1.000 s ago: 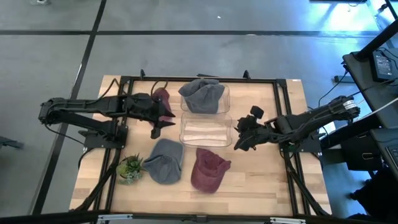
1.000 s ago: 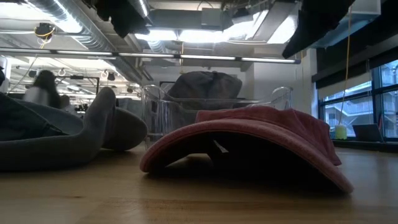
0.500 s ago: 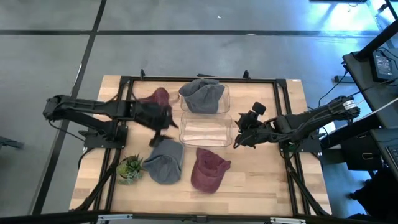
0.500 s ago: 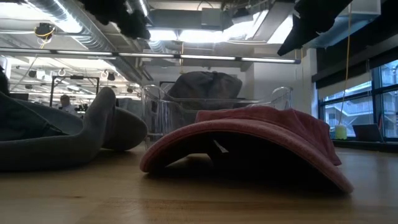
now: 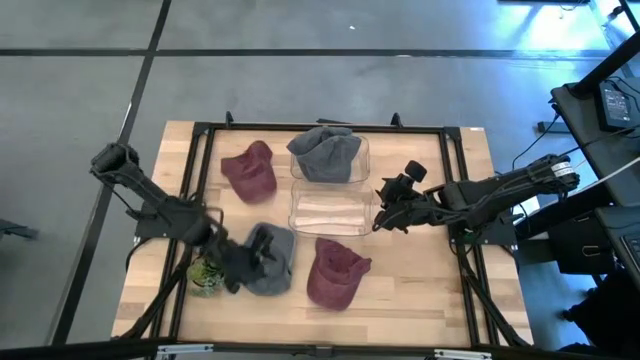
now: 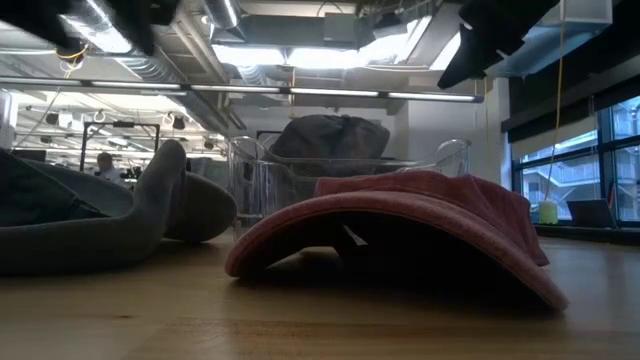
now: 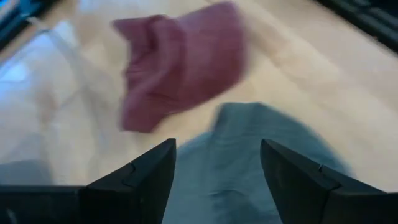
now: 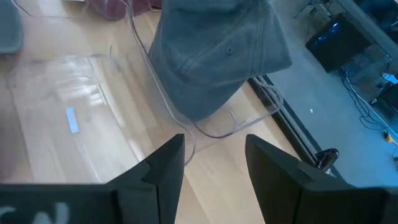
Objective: Pick & Place hat
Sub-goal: Put the gray cap into the top transparent bin
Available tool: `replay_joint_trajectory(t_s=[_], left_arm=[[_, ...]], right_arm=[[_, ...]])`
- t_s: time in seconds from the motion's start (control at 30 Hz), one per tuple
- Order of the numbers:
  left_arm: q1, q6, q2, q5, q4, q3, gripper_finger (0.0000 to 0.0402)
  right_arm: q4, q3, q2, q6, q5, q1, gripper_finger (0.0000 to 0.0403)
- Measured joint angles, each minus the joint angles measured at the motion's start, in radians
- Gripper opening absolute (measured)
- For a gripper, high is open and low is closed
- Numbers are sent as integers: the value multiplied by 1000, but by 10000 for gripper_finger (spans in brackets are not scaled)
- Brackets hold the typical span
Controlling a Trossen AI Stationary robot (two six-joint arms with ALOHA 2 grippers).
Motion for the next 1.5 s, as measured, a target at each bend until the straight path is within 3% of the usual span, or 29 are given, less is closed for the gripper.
replay_joint_trajectory(t_s=[0.17,0.4,0.7,0.93,1.13,1.4,1.5], left_arm=[[-130,-75,85,-40,14,0,230],[-224,-203,209,-69,10,1,230],[-255,-318,321,-52,6,1,230],[-254,-338,377,-52,-94,1,225],[-254,-337,387,-51,-120,2,161],[-214,-336,387,-63,-143,11,15],[-189,-343,375,-59,-216,63,7]], right_arm=[[10,0,0,28,-2,1,169],[11,0,0,77,-20,1,169],[12,0,0,112,-31,1,169],[15,0,0,129,-88,1,169],[16,0,0,129,-101,2,169],[46,0,0,128,-126,2,169],[96,0,0,103,-202,2,169]])
